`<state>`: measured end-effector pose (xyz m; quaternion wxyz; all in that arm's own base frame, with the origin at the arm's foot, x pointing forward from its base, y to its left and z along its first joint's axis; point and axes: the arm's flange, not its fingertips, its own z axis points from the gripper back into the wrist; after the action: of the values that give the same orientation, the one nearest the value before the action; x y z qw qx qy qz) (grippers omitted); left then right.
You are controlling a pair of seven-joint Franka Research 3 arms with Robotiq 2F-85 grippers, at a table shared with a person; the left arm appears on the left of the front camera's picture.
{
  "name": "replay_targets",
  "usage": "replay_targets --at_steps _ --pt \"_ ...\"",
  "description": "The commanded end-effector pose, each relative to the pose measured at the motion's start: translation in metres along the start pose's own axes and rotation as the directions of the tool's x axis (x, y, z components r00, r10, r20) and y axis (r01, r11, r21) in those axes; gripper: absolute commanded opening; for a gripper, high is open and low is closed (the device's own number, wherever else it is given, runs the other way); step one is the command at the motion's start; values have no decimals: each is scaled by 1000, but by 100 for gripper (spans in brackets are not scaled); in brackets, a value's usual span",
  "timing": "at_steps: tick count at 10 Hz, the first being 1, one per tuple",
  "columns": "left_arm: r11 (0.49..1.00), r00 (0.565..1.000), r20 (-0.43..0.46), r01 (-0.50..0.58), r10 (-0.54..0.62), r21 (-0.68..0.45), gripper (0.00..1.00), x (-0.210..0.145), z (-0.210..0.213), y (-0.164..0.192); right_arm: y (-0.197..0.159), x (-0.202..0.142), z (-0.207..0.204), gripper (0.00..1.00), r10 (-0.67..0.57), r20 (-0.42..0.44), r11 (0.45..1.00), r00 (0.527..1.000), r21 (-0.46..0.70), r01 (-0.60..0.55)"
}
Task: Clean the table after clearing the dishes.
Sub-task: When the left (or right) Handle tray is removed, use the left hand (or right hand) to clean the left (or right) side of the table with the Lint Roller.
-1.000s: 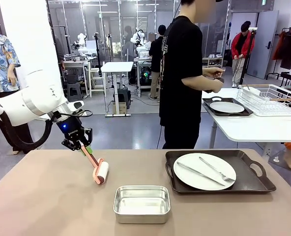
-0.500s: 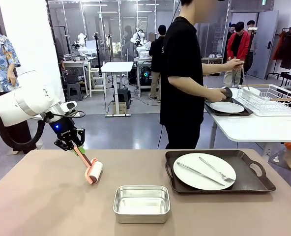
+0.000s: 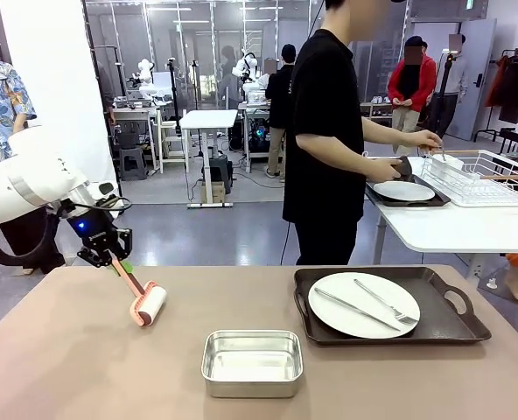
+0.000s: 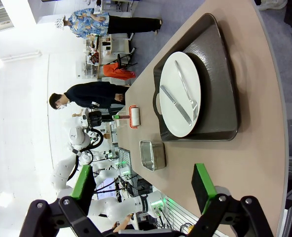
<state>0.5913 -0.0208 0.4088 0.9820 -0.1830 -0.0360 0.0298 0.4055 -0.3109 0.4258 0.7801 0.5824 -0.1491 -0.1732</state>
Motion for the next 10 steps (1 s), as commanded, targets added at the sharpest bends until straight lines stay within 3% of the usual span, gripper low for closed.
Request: replay_targets --at_steps 1,10 --pt "991 999 28 20 -23 135 22 -3 -32 45 3 -1 0 100 -4 1 1000 1000 1 4" --pt "963 997 78 -17 -4 270 22 -7 -2 113 3 -1 0 100 -4 1 1000 1000 1 4"
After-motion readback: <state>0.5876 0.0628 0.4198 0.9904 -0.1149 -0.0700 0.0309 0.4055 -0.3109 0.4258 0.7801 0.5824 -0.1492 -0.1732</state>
